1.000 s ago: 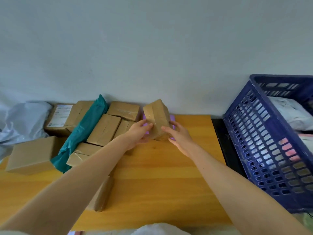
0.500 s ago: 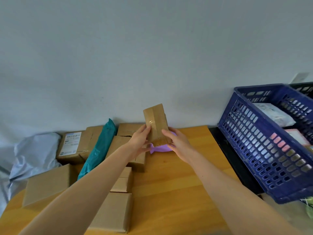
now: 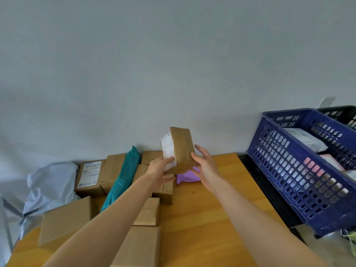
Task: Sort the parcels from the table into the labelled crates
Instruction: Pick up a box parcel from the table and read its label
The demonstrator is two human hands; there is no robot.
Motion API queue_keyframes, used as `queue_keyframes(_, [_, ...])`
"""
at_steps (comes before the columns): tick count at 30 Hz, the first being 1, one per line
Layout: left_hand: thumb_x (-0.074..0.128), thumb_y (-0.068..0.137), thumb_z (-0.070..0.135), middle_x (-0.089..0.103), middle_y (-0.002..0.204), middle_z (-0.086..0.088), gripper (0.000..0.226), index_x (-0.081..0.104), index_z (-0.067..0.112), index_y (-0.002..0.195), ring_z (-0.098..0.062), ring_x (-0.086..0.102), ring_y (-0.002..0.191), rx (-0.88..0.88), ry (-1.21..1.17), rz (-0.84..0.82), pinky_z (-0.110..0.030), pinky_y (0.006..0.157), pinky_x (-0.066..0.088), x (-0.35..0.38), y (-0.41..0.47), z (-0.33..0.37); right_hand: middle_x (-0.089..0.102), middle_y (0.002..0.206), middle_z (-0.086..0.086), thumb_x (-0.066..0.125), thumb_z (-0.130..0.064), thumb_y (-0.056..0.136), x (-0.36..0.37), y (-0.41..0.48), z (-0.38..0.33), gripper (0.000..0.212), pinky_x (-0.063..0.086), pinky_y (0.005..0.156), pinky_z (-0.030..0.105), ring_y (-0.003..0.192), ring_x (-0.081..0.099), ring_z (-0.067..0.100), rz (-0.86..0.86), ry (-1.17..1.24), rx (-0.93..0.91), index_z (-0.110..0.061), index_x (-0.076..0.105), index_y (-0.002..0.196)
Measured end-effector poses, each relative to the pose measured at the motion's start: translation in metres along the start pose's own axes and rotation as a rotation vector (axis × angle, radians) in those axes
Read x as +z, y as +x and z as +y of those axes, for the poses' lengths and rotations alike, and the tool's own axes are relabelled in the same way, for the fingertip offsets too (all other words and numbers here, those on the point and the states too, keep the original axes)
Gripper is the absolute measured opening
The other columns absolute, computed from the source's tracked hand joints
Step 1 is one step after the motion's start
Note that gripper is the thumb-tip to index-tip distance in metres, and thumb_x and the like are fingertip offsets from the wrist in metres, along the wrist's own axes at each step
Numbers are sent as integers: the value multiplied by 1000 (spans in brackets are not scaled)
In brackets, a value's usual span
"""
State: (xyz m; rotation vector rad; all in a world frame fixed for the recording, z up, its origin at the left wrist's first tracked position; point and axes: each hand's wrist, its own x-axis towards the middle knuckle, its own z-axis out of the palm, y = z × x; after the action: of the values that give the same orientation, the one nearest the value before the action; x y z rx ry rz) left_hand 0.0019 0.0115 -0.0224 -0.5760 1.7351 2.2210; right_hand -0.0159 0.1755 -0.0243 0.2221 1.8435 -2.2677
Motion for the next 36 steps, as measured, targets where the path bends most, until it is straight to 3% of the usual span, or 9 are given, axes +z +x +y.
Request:
queue_keyframes(4, [66,89,16,58,119,-6,49,41,15,131,-27,61,107,62,-16,-14,-53,91,52,-9,-4,-2,66,118,-7,52,-8,97,2,-9,-9,41,53,72,18,106,63,9,-1,-87,-136,-30,57,131])
queue_keyframes(8, [70,86,12,65,110,-6,48,42,16,125,-24,68,97,105,17,7,-49,84,56,-15,-12,-7,63,126,-2,61,-33,93,5,-21,-13,39,51,91,35,112,60,13,7,-144,-66,-26,57,131])
queue_keyframes(11, [72,84,16,66,110,-5,50,42,15,124,-20,69,94,131,107,18,-41,76,59,-16,-17,-7,67,117,-3,77,-42,77,6,-30,-14,60,55,81,32,101,66,12,-44,-203,-51,-30,52,131])
queue_keyframes(15, [73,84,17,59,123,-6,60,37,13,132,-20,62,105,221,344,91,-40,83,57,-18,-20,-2,61,122,-1,84,-22,71,1,-38,-12,73,56,85,30,109,61,16,-35,-366,-133,-27,50,135])
queue_keyframes(19, [70,85,12,37,148,-7,79,23,25,147,-27,41,133,540,771,128,-37,98,44,-21,-26,6,62,119,-8,83,-17,70,-6,-46,-14,73,52,71,22,103,60,8,-82,-451,-115,-32,53,135])
queue_keyframes(24, [73,82,24,19,159,-3,80,29,36,147,-27,7,147,744,1313,-73,-49,118,15,-28,-33,21,57,126,-7,82,-9,68,-12,-54,-15,78,51,74,24,108,57,10,-167,-674,-126,-30,49,135])
queue_keyframes(28, [76,79,31,33,153,6,76,36,30,145,-20,18,144,748,1536,-228,-35,116,14,-23,-36,31,47,135,-5,82,-5,63,-12,-56,-16,88,46,101,35,123,46,15,-222,-823,-164,-25,41,137])
queue_keyframes(32, [81,72,28,54,130,10,69,47,30,133,-15,48,122,697,1489,-324,-30,101,40,-16,-35,32,48,132,-7,81,-3,63,-11,-59,-19,87,49,98,36,120,50,16,-279,-874,-153,-27,39,136])
queue_keyframes(36, [83,67,32,55,119,10,65,50,29,122,-14,52,108,638,1490,-369,-35,95,46,-14,-32,32,50,130,-5,80,2,64,-12,-60,-22,86,48,99,35,117,51,17,-298,-865,-155,-22,39,135])
